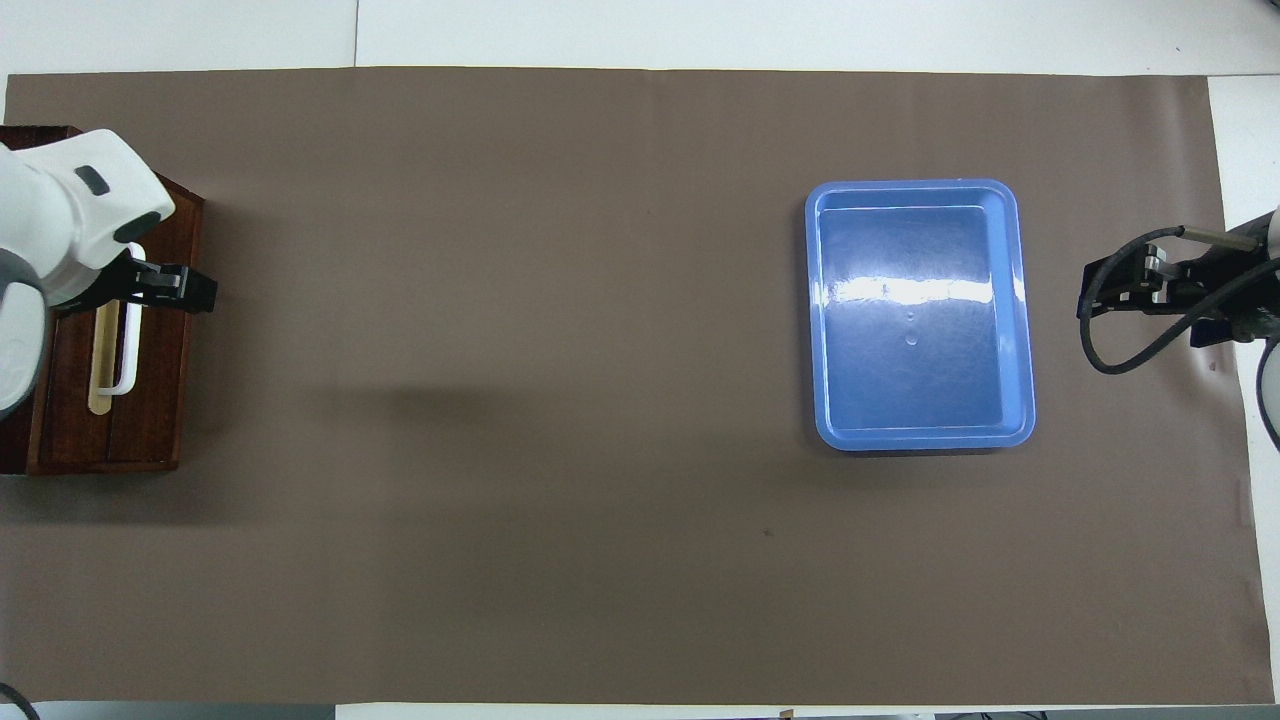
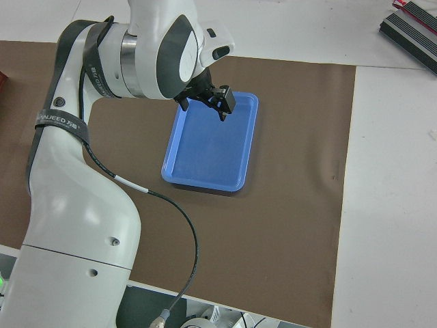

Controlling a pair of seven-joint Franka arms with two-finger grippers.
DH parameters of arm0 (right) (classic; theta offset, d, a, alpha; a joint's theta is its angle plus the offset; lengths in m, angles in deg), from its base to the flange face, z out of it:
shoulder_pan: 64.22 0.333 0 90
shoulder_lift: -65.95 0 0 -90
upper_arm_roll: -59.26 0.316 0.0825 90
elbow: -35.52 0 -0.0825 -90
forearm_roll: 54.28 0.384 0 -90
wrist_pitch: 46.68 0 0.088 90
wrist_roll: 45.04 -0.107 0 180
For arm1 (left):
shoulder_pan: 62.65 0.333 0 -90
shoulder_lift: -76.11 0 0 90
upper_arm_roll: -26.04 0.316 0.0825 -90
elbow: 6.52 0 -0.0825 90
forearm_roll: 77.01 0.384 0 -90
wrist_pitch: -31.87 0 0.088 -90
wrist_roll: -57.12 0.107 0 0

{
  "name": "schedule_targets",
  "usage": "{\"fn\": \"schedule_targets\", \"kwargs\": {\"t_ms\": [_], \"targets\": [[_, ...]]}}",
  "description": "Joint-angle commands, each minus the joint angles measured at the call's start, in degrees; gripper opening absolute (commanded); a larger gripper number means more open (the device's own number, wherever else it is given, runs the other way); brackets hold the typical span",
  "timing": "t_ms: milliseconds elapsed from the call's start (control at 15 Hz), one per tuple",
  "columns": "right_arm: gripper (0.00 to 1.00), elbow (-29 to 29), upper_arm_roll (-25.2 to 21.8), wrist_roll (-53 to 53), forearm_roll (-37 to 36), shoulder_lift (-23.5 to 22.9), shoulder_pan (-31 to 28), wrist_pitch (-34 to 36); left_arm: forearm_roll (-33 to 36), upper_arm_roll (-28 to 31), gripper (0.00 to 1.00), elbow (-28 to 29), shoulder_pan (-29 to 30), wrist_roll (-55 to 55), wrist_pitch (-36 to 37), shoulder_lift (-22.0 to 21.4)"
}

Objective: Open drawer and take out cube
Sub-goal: 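Hook the left gripper on the white drawer handle, then pull the drawer open with the left gripper while the right gripper advances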

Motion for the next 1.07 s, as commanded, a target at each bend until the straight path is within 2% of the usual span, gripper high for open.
{"fn": "schedule_targets", "kwargs": {"t_ms": [0, 333, 533, 733, 1000], "targets": [[1.0, -1.56, 0.56, -7.74, 1.19, 0.99, -0.25, -2.07, 6.66, 0.62, 1.0, 3.34, -0.8, -1.1, -5.94, 2.85], [1.0, -1.56, 1.18, -21.11, 1.98, 0.64, 0.1, -1.81, 11.59, 0.71, 1.0, 7.55, 2.7, -1.45, -14.82, 4.71], [1.0, -1.65, 1.18, -30.06, 6.28, 0.37, -0.07, -1.54, 12.39, 0.8, 1.0, 11.6, 5.51, -1.45, -21.76, 4.79], [1.0, -1.56, 1.18, -37.54, 8.56, -0.33, 0.01, -1.45, 12.48, 0.8, 1.0, 12.14, 5.97, -1.8, -23.1, 5.84], [1.0, -1.48, 1.18, -44.41, 11.21, -1.12, -0.07, -1.45, 13.54, 0.62, 1.0, 11.7, 4.21, -9.01, -25.38, 9.1]]}}
